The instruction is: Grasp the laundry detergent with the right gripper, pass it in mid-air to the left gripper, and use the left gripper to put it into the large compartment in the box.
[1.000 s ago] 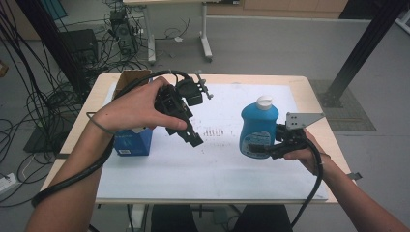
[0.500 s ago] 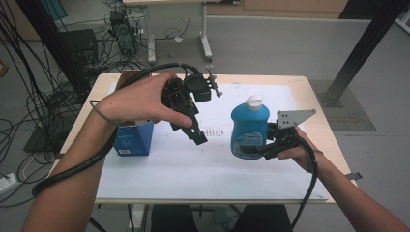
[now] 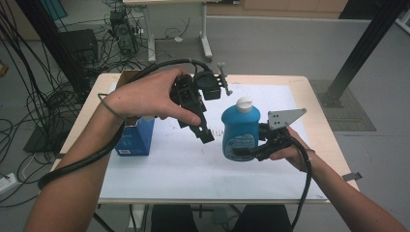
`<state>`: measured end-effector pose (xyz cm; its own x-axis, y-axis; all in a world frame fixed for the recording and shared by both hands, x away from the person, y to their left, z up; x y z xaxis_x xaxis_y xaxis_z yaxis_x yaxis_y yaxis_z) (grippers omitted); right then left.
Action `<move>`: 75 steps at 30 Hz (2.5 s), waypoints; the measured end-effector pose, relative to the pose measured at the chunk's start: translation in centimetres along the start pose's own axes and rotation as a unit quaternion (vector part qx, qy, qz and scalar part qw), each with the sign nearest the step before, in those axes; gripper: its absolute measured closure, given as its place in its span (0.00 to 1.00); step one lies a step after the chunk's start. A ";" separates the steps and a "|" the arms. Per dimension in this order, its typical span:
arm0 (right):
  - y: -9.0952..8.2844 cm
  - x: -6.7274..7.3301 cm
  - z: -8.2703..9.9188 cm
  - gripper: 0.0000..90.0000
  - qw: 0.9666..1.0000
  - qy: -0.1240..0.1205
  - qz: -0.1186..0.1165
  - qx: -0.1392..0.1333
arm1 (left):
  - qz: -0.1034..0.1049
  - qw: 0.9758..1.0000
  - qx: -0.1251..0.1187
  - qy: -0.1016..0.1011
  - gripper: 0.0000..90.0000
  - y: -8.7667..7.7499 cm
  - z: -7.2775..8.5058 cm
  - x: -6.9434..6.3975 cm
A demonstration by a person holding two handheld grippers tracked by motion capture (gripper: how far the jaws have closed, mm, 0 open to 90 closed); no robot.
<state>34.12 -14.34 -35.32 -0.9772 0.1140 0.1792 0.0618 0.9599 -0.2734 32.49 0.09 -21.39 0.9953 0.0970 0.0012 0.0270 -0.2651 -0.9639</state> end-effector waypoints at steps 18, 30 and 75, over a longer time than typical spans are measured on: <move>1.4 1.3 -1.3 0.45 1.000 -0.016 -0.026 -0.005 | 0.005 0.999 -0.008 0.031 0.14 0.4 -2.5 -0.7; 2.0 2.2 -1.6 0.45 0.999 -0.023 -0.040 -0.004 | 0.000 0.999 -0.001 0.043 0.14 0.5 -3.5 -0.8; 2.3 2.7 -2.0 0.45 0.998 -0.025 -0.052 -0.006 | 0.002 0.999 0.010 0.046 0.14 1.4 -4.0 -0.7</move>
<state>32.03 -11.35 -33.53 -0.9874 0.0014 0.1581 -0.0376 0.9691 -0.2437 32.19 -4.21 -21.64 0.9998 0.0064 0.0201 0.0210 -0.2458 -0.9691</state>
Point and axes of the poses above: each handheld gripper's, and its own axes: y roughly forward along the jaws, z roughly out of its underside, x roughly to its left, the point moved 7 cm from there along y, roughly forward along the jaws, and after that the axes turned 5 degrees about y, right-handed, at the moved point
